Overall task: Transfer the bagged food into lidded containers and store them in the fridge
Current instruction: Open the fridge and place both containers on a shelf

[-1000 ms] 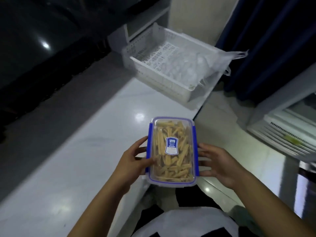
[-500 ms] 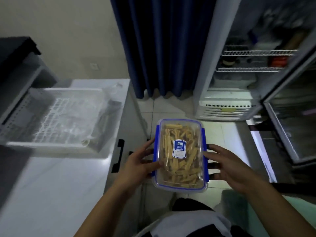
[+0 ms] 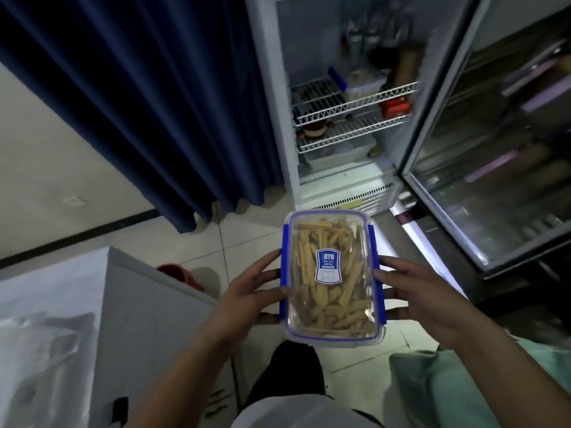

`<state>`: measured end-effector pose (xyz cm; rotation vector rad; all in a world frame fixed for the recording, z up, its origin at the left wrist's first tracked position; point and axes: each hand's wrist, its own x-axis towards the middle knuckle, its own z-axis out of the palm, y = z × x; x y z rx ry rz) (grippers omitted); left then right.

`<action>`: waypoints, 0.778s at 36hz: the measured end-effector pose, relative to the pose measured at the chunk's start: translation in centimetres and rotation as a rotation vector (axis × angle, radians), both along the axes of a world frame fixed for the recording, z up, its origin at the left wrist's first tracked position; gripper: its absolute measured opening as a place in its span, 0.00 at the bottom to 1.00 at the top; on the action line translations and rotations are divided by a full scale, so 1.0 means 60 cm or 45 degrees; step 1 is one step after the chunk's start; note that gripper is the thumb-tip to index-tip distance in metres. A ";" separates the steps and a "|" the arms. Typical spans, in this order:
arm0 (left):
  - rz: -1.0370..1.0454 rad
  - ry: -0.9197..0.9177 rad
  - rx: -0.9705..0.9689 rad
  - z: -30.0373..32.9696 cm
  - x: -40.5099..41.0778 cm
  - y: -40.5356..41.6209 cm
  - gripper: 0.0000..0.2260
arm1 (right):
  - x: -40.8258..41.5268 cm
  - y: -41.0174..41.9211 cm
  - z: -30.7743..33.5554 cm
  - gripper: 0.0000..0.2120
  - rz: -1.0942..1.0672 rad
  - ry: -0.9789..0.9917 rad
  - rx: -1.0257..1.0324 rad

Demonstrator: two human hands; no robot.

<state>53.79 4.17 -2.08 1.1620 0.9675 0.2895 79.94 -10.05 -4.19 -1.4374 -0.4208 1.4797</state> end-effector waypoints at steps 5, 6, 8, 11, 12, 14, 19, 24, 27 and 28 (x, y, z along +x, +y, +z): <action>-0.091 0.020 0.001 -0.021 0.112 0.089 0.26 | 0.097 0.056 -0.010 0.20 -0.096 -0.016 -0.011; -0.108 0.023 0.000 -0.025 0.138 0.108 0.26 | 0.119 0.071 -0.011 0.20 -0.102 -0.024 -0.014; -0.144 0.020 0.000 -0.034 0.190 0.148 0.26 | 0.165 0.100 -0.011 0.20 -0.145 -0.023 -0.029; -0.194 -0.006 0.004 -0.041 0.277 0.212 0.26 | 0.235 0.151 -0.001 0.17 -0.223 -0.050 -0.049; -0.202 -0.015 0.001 -0.041 0.307 0.233 0.25 | 0.257 0.169 0.004 0.16 -0.240 -0.070 -0.059; -0.207 -0.019 -0.009 -0.040 0.362 0.269 0.25 | 0.296 0.203 0.012 0.12 -0.283 -0.119 -0.079; -0.213 -0.020 -0.035 -0.034 0.472 0.341 0.27 | 0.378 0.272 0.029 0.16 -0.412 -0.150 -0.133; -0.168 -0.003 -0.081 -0.042 0.544 0.400 0.28 | 0.448 0.347 0.025 0.18 -0.386 -0.173 -0.159; -0.093 0.033 -0.083 -0.050 0.570 0.427 0.30 | 0.480 0.407 0.009 0.16 -0.318 -0.172 -0.193; -0.063 0.045 -0.072 -0.052 0.576 0.437 0.31 | 0.490 0.430 0.004 0.16 -0.281 -0.172 -0.204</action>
